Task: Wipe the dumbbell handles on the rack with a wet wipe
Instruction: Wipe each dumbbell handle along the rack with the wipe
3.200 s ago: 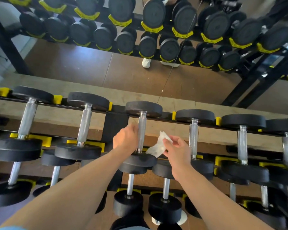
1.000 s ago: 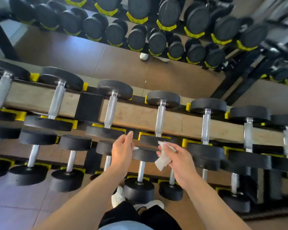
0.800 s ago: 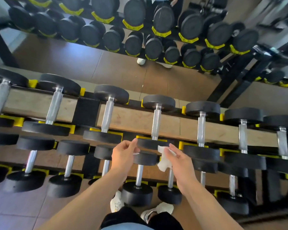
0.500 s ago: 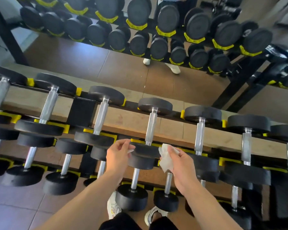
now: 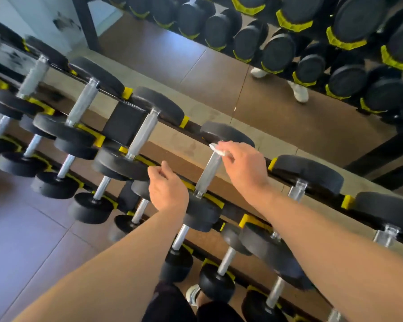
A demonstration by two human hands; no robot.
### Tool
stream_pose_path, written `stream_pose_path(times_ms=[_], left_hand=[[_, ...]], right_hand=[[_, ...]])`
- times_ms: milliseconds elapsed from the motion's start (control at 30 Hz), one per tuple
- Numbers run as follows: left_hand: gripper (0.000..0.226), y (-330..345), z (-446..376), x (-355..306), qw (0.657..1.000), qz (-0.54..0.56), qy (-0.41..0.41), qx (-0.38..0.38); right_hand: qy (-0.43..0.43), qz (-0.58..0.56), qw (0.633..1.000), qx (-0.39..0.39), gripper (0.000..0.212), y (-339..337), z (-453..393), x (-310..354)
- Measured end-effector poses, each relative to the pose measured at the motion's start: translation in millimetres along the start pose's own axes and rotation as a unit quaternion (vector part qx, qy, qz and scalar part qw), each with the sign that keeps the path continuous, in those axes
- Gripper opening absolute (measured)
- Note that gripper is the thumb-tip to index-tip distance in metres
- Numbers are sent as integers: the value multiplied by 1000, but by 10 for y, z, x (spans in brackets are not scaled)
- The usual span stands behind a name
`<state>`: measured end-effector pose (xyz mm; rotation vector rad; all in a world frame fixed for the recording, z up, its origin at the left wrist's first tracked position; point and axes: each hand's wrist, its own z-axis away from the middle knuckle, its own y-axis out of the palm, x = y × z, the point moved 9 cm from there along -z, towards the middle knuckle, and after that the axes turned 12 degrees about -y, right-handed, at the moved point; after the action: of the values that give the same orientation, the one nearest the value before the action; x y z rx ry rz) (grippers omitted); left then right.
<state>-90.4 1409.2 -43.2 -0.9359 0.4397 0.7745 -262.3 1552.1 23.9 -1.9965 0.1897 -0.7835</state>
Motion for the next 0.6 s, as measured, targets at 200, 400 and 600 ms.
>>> stream_pose_path(times_ms=[200, 400, 600], left_hand=[[31, -32, -41, 41, 999, 13, -2, -35], [29, -81, -41, 87, 997, 19, -12, -71], [30, -52, -56, 99, 998, 4, -21, -56]], right_hand=[[-123, 10, 991, 47, 29, 406, 63, 135], [-135, 35, 948, 286, 24, 951, 102, 443], [-172, 6, 916, 363, 20, 877, 350, 676]])
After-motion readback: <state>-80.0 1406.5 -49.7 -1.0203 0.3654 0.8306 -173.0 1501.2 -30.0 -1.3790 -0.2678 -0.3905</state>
